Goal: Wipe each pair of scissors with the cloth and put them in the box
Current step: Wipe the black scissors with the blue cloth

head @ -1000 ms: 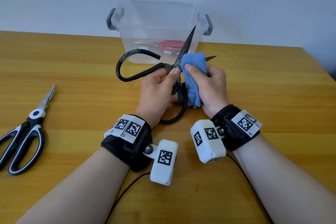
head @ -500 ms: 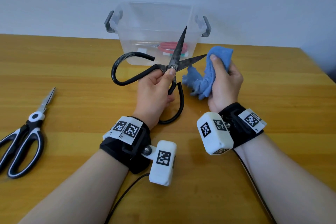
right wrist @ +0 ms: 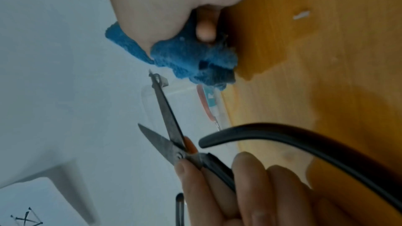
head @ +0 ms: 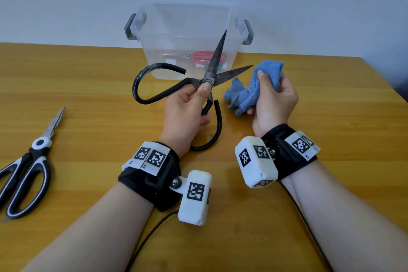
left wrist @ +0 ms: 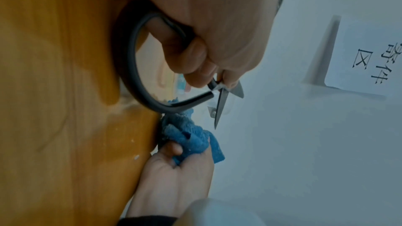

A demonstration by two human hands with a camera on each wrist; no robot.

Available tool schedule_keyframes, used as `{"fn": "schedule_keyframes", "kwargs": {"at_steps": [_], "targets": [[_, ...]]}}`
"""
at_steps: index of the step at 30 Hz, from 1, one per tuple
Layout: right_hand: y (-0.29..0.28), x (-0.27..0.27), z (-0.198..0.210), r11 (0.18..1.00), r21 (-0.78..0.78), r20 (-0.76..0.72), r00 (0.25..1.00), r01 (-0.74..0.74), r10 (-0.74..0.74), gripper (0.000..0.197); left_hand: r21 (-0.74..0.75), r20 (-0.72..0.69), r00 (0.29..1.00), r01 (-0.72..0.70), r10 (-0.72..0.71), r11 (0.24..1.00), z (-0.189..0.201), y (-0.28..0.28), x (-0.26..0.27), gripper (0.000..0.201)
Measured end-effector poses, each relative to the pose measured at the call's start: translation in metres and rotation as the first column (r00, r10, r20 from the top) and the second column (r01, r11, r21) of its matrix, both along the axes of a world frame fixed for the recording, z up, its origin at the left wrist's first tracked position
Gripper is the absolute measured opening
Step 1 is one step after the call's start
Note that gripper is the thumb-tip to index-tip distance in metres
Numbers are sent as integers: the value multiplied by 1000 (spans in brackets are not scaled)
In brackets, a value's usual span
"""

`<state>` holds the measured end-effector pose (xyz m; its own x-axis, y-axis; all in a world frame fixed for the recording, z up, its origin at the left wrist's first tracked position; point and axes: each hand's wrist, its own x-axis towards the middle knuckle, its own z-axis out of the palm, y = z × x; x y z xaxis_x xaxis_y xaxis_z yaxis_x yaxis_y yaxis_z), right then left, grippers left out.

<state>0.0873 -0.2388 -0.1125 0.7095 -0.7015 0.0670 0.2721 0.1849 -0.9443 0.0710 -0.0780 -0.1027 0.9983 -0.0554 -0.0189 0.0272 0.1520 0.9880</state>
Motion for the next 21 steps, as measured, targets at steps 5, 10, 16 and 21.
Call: {"fn": "schedule_keyframes", "kwargs": {"at_steps": [5,10,16,21], "targets": [[6,-4,4,988,-144,28,997,-64,69,19,-17,32,998,-52,53,998,-2,0,2,35],[12,-4,-3,899,-330,-6,953,-287,303,43,-33,42,997,-69,70,997,-3,0,4,35],[19,-8,2,804,-301,-1,843,-514,538,37,-44,25,995,-96,97,994,-5,1,7,27],[22,-11,0,763,-454,-30,863,-461,504,25,-31,46,997,-55,56,998,-5,0,4,33]]}}
